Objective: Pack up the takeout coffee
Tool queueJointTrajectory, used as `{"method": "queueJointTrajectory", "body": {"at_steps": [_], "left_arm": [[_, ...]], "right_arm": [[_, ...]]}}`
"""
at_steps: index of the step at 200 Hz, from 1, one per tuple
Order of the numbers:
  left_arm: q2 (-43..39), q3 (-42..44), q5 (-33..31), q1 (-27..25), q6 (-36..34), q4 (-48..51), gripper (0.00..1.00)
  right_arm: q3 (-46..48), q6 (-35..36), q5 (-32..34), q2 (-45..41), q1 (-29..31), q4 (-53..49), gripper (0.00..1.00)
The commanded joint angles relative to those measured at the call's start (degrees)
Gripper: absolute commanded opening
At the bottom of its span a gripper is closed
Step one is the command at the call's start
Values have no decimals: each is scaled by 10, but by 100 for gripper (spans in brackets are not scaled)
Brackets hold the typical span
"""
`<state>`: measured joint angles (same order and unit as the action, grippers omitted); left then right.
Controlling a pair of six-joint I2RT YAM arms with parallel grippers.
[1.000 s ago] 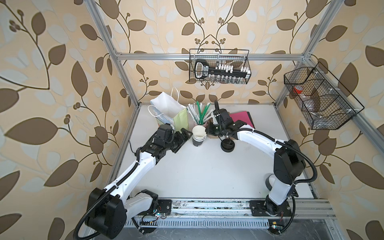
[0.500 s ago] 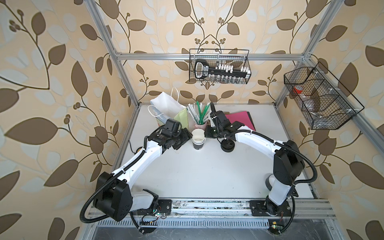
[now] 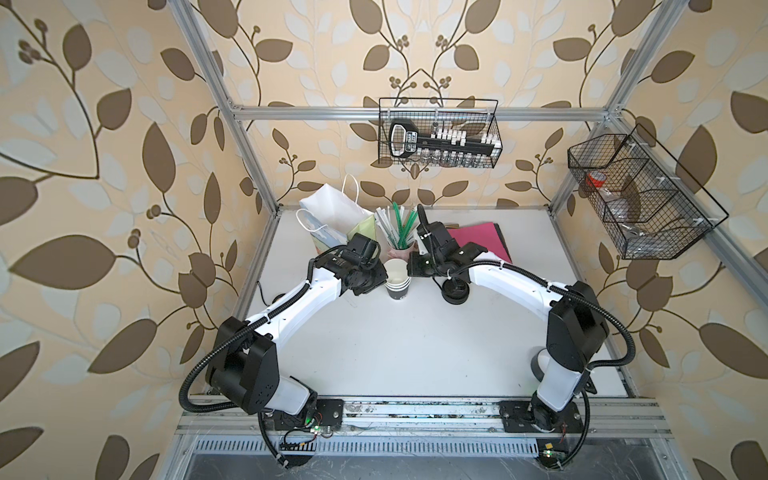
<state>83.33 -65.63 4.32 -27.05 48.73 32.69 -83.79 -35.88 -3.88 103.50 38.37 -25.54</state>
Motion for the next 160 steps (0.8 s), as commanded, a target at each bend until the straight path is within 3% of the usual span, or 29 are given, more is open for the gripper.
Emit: {"method": "queueJointTrajectory", "body": {"at_steps": [1,72,122,160], "left_arm": [[9,-31,-38,-10,-13,20,30],[28,-41,-51,-24,-14,24,22],[30,-53,-57,-26,-13,33,5],[35,-63,-60,-28,-12,41,0]], "right_arm": [[-17,10,-2,0,5,-7,0],[-17,13,-16,-1,7,-7,0],[-17,14,-27,1,11,-7,0],[-22,14,-27,-1,10,-13,0]]}}
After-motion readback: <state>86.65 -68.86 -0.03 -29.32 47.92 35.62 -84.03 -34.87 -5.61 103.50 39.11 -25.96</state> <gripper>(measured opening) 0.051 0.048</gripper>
